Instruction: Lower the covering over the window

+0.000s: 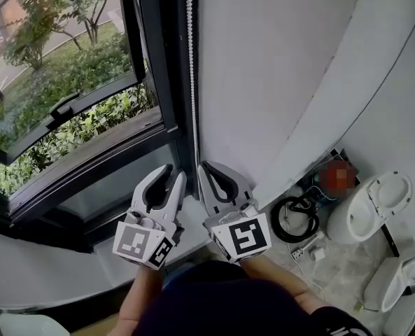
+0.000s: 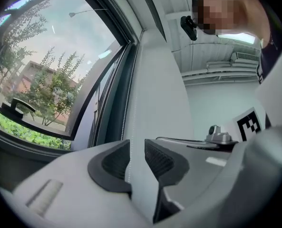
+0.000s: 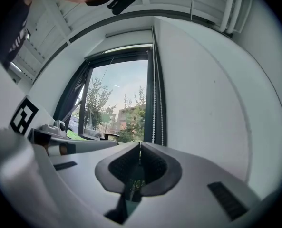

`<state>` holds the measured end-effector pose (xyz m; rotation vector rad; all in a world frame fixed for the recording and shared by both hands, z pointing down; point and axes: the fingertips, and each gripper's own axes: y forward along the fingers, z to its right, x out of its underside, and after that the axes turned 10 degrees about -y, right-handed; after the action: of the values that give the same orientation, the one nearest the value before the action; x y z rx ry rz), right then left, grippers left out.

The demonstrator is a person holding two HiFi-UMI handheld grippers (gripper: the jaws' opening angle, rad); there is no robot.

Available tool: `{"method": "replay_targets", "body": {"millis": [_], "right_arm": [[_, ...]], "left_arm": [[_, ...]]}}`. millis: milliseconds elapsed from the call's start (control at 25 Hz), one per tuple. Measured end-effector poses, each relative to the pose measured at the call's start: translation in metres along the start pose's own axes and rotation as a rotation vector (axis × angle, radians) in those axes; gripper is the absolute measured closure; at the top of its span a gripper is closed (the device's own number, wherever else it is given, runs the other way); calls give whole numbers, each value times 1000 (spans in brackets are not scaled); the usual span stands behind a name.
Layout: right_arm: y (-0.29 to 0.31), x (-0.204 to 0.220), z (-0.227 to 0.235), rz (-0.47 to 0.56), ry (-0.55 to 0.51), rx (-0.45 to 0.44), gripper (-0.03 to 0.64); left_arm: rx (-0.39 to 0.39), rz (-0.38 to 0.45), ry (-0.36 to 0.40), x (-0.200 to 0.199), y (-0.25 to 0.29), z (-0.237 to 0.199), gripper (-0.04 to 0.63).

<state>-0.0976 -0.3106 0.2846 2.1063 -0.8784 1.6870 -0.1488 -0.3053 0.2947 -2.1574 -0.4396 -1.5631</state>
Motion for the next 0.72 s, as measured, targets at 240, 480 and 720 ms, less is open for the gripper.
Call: {"method": "replay_targets", "body": {"millis": [240, 480, 720], "right_arm": [[7, 3, 2, -27, -13, 60, 603], [11, 0, 6, -37, -35, 113, 603], [10, -2, 12, -43, -51, 155, 603]], "left_arm": [[69, -28, -10, 3, 20, -14, 508], [145, -42, 6, 3, 41, -16, 508], [185, -92, 18, 16, 67, -21, 508]]}}
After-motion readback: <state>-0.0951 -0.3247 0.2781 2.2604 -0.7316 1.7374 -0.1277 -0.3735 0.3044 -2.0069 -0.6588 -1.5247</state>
